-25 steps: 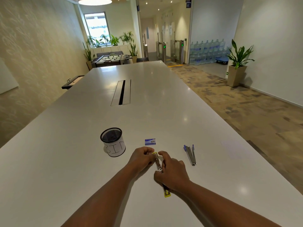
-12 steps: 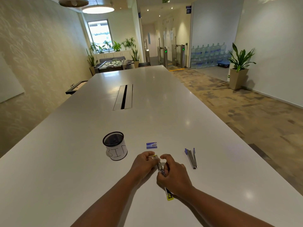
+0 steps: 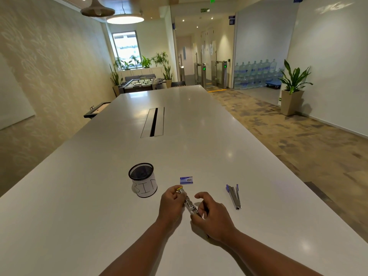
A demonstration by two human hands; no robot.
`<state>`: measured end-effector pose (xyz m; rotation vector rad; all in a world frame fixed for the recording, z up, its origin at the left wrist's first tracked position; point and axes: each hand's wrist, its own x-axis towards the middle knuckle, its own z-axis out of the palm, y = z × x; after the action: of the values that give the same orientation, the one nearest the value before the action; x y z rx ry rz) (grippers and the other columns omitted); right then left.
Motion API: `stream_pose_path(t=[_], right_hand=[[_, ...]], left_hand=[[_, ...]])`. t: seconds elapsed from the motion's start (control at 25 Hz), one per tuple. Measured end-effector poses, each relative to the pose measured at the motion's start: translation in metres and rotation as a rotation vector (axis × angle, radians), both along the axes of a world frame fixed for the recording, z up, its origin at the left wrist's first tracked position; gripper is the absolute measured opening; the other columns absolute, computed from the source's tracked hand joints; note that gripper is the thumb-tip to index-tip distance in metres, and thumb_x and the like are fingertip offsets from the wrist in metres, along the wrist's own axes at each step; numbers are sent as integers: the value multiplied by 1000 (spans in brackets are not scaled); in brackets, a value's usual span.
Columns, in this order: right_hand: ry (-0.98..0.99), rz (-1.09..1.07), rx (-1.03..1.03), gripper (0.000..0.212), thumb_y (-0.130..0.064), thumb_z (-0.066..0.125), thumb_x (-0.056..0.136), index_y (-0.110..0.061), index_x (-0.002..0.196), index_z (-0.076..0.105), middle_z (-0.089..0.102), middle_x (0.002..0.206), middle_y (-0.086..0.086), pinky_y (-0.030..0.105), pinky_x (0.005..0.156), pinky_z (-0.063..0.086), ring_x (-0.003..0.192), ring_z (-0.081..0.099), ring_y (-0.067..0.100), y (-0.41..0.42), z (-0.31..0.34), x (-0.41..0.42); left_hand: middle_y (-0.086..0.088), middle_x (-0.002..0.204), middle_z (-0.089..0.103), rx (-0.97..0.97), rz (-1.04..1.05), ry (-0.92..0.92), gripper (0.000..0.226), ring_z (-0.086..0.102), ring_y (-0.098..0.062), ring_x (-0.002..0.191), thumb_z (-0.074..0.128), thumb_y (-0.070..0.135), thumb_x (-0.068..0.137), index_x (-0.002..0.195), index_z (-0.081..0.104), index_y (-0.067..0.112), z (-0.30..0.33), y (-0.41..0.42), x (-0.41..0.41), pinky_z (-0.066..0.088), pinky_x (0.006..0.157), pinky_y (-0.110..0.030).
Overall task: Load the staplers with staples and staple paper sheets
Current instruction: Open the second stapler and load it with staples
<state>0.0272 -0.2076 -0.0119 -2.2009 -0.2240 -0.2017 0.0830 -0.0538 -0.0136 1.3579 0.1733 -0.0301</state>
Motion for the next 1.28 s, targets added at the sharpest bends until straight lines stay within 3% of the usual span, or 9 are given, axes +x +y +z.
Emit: stream_pose_path(t=[0.2,0.36,0.48,0.64,0.76,0.88,1.0,1.16,1.28], right_hand=[[39,23,114,42,-30,59,68,-34,110,55,57,66,-13,29,64,43,61,51,7,-6,2,-5],[34,-60,303,28,-16,63,78,-32,100,59,62,69,-5,35,63,47,61,50,5,-8,4,-5],[-29,-48,178,7,-31,60,90,-36,95,60,63,73,-9,34,63,47,65,54,6,-2,2,-5],[-151,3,-135,28,-51,40,93,-43,114,57,55,95,-19,23,76,44,90,51,4,0,-2,0],[-203,76,-214,28,-45,34,104,-43,125,51,59,89,-19,31,72,47,81,53,7,4,-1,3],[-181,91,-297,43,-49,29,102,-47,144,36,58,90,-15,34,75,48,81,52,10,5,-1,2],[-152,69,-313,58,-52,26,99,-39,155,26,57,106,-11,33,84,47,93,53,10,5,-3,1],[-140,96,-270,37,-59,35,97,-34,116,56,66,93,-14,38,81,50,81,60,13,9,0,1],[-114,96,-344,42,-62,33,96,-25,87,53,60,70,-8,41,75,47,63,55,21,8,1,0]], left_hand=[[-9,86,62,77,193,-55,22,55,-20,75,58,8,99,118,62,18,-3,8,-5,47,69,-34],[-12,92,69,185,115,-88,21,61,-19,76,62,11,98,117,62,21,-6,6,-10,51,69,-34],[-16,85,71,252,31,-132,19,62,-21,68,65,11,95,111,64,20,-8,3,-14,50,62,-35],[-18,82,72,139,-45,-144,14,62,-28,69,61,11,94,102,68,19,-5,1,-14,48,63,-40],[-18,73,62,84,-74,-111,23,48,-21,59,54,27,99,98,69,9,0,2,-15,39,56,-34],[-11,79,67,73,-114,-137,47,57,-19,69,40,45,108,104,70,9,1,2,-18,45,67,-35],[-12,87,69,71,-132,-149,35,62,-26,80,51,42,102,100,69,12,-2,2,-17,48,74,-42],[-8,75,58,168,-117,-175,16,51,-27,72,55,28,88,84,61,13,-6,0,-16,41,69,-43],[-3,69,52,181,-91,-168,19,48,-21,66,51,27,90,75,56,16,-5,1,-17,39,61,-37]])
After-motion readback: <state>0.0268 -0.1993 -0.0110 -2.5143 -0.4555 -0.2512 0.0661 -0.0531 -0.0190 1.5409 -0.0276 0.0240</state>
